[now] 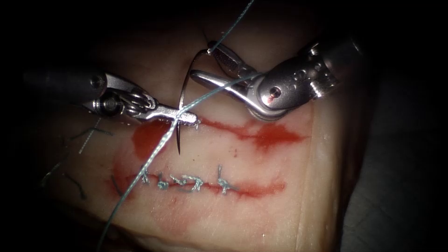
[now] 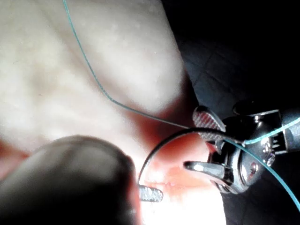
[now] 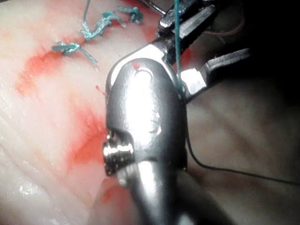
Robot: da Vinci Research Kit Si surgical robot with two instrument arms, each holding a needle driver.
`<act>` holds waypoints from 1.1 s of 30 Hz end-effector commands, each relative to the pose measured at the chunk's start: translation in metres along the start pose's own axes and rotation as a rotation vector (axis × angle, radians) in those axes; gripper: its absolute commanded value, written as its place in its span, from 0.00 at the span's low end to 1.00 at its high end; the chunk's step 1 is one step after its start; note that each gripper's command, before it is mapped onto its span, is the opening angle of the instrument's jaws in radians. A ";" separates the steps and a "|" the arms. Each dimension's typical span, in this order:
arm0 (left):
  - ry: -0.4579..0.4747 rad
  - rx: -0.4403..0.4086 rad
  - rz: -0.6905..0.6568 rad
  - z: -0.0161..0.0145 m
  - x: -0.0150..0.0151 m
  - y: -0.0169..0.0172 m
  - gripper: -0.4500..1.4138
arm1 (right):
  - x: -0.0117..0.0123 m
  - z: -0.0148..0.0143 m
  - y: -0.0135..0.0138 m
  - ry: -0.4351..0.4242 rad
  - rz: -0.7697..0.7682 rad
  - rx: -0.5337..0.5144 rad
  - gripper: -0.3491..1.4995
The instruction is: Wound Closure
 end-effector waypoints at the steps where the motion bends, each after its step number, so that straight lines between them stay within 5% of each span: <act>1: 0.009 -0.004 0.003 0.0004 -0.0004 0.0003 0.00 | 0.0007 0.0004 0.0006 0.005 0.006 -0.009 0.57; 9: 0.100 -0.002 -0.070 0.0010 0.0007 0.0002 0.00 | 0.0014 0.0008 0.0016 0.031 0.039 -0.044 0.36; 15: 0.165 0.021 -0.130 0.0011 0.0010 0.0008 0.00 | 0.0012 0.0010 0.0017 -0.020 -0.009 -0.058 0.12; 33: 0.154 0.052 -0.156 0.0006 0.0012 0.0008 0.00 | 0.0010 0.0007 0.0015 0.004 0.012 -0.106 0.39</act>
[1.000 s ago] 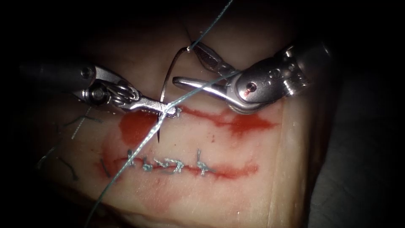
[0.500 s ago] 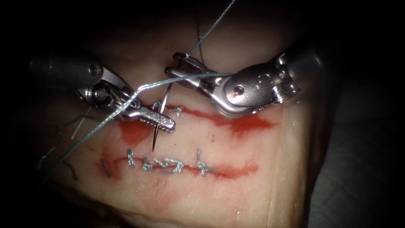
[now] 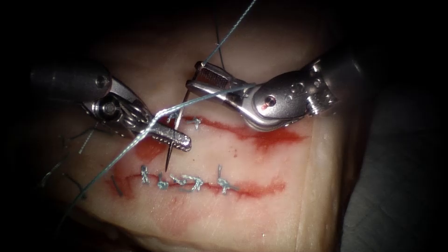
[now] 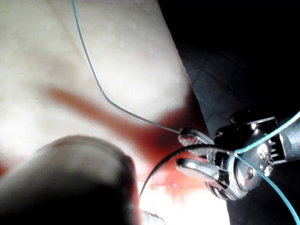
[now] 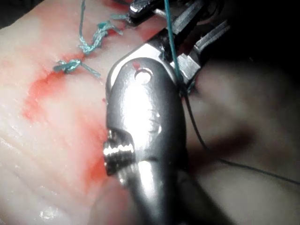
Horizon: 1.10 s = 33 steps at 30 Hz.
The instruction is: Wound Closure
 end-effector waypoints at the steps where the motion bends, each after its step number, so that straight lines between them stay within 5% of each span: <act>1: 0.005 -0.001 -0.004 0.0003 -0.0005 0.0003 0.00 | 0.0005 0.0009 0.0001 -0.005 0.000 -0.001 0.39; 16: 0.028 -0.004 -0.024 0.0005 -0.0003 0.0007 0.00 | 0.0000 0.0012 0.0001 -0.046 -0.038 0.016 0.16; 19: 0.031 -0.005 -0.034 0.0006 -0.0003 0.0008 0.00 | 0.0000 0.0012 0.0002 -0.047 -0.038 0.016 0.00; 25: 0.041 -0.007 -0.045 0.0006 -0.0002 0.0009 0.00 | 0.0000 0.0011 0.0001 -0.052 -0.043 0.017 0.00; 33: 0.067 -0.017 -0.053 0.0005 0.0000 0.0013 0.00 | -0.0001 0.0011 0.0003 -0.052 -0.042 0.013 0.22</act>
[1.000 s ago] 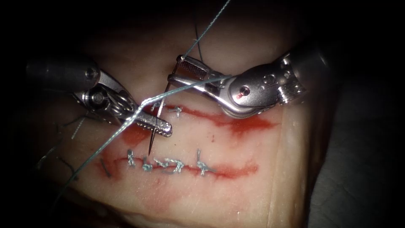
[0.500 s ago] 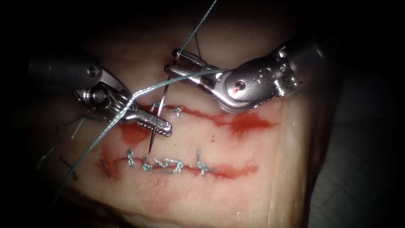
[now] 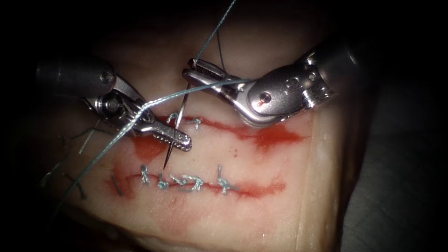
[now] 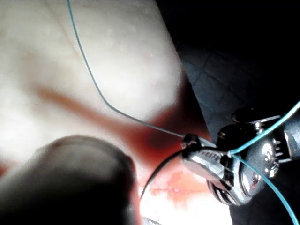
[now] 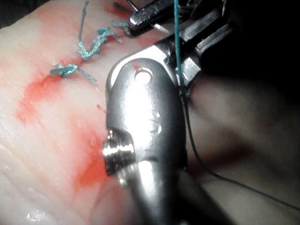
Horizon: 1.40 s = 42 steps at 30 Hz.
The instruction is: Wound Closure
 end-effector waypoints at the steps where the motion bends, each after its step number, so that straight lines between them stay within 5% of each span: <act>1: 0.000 -0.001 0.002 0.0003 -0.0007 0.0003 0.00 | 0.0005 0.0009 0.0002 -0.004 0.001 0.002 0.22; 21: 0.027 -0.043 -0.025 -0.0002 -0.0006 0.0010 0.00 | 0.0003 0.0009 0.0003 0.001 0.006 0.001 0.32; 25: 0.032 -0.050 -0.032 -0.0003 -0.0005 0.0010 0.00 | 0.0003 0.0009 0.0003 0.000 0.005 0.000 0.22; 27: 0.033 -0.053 -0.032 -0.0003 -0.0005 0.0010 0.00 | 0.0003 0.0008 0.0003 -0.002 0.003 -0.001 0.00; 35: 0.038 -0.070 -0.040 -0.0002 -0.0006 0.0009 0.00 | 0.0002 0.0003 0.0001 0.012 0.012 -0.003 0.00; 36: 0.038 -0.081 0.069 -0.0002 -0.0008 0.0007 0.34 | 0.0003 0.0003 0.0001 0.013 0.012 -0.001 0.00; 37: 0.038 -0.081 0.069 -0.0002 -0.0008 0.0007 0.34 | 0.0003 0.0003 0.0001 0.013 0.012 -0.001 0.00; 38: 0.021 -0.079 0.122 -0.0002 -0.0009 0.0006 0.58 | 0.0001 0.0003 -0.0001 -0.028 -0.021 0.006 0.00; 40: -0.019 -0.079 0.206 -0.0004 -0.0012 0.0004 0.73 | -0.0005 0.0002 -0.0004 -0.104 -0.063 0.017 0.00; 42: -0.044 -0.025 0.237 -0.0012 -0.0018 -0.0001 0.70 | -0.0013 -0.0002 -0.0010 -0.124 -0.073 0.024 0.00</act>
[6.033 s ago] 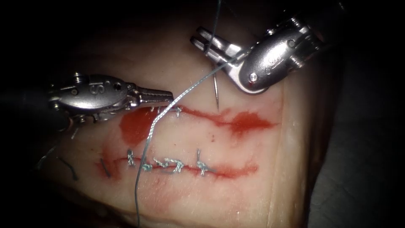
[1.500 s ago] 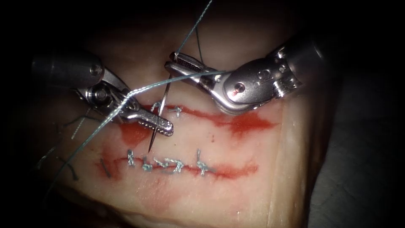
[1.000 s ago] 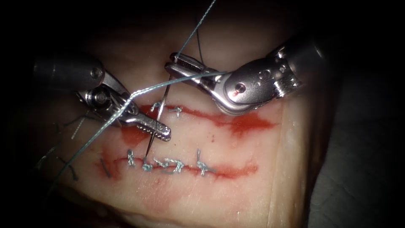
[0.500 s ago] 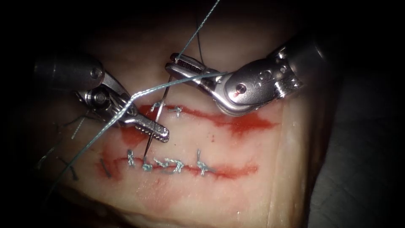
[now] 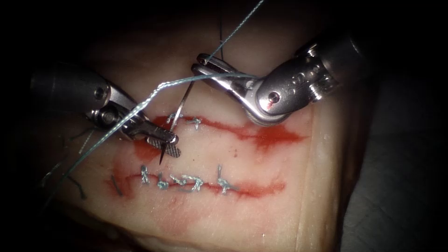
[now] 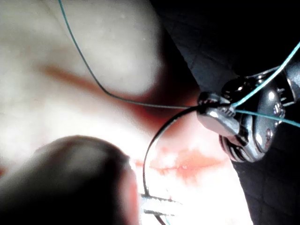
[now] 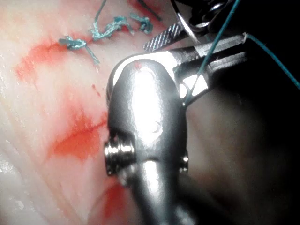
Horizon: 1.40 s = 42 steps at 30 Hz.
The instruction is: Wound Closure
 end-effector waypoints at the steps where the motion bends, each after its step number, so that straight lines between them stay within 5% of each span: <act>1: -0.004 0.004 0.012 0.0003 -0.0006 0.0003 0.70 | 0.0005 0.0010 -0.0002 -0.006 -0.002 0.000 0.00; 7: -0.180 0.092 0.167 -0.0019 -0.0027 -0.0023 0.78 | -0.0014 -0.0002 -0.0028 -0.037 -0.073 -0.029 0.00; 11: -0.271 0.070 0.349 -0.0033 -0.0036 -0.0036 0.86 | -0.0021 -0.0012 -0.0042 0.033 -0.250 -0.086 0.00; 14: -0.319 0.047 0.366 -0.0038 -0.0038 -0.0036 0.87 | -0.0028 -0.0017 -0.0048 0.083 -0.303 -0.111 0.00; 15: -0.339 0.003 0.468 -0.0038 -0.0035 -0.0025 0.68 | -0.0036 -0.0020 -0.0050 0.095 -0.311 -0.110 0.00; 16: -0.339 0.003 0.468 -0.0038 -0.0035 -0.0025 0.68 | -0.0036 -0.0020 -0.0050 0.095 -0.311 -0.110 0.00; 19: -0.332 -0.069 0.482 -0.0033 -0.0029 -0.0011 0.43 | -0.0042 -0.0020 -0.0050 0.148 -0.306 -0.109 0.00; 20: -0.314 -0.127 0.497 -0.0028 -0.0026 -0.0006 0.34 | -0.0043 -0.0021 -0.0050 0.198 -0.315 -0.082 0.00; 21: -0.230 -0.252 0.650 -0.0016 -0.0023 0.0002 0.21 | -0.0045 -0.0021 -0.0048 0.281 -0.483 -0.045 0.00; 24: -0.138 -0.318 0.831 -0.0006 -0.0024 0.0004 0.17 | -0.0045 -0.0021 -0.0046 0.309 -0.577 -0.025 0.00; 26: -0.064 -0.368 1.006 0.0006 -0.0025 0.0003 0.00 | -0.0045 -0.0021 -0.0045 0.349 -0.674 -0.009 0.00; 31: -0.070 -0.435 1.022 0.0012 -0.0023 -0.0004 0.00 | -0.0040 -0.0018 -0.0039 0.434 -0.835 -0.014 0.00; 42: -0.098 -0.564 0.956 0.0040 -0.0008 0.0010 0.00 | -0.0023 0.0000 -0.0023 0.399 -0.979 -0.083 0.00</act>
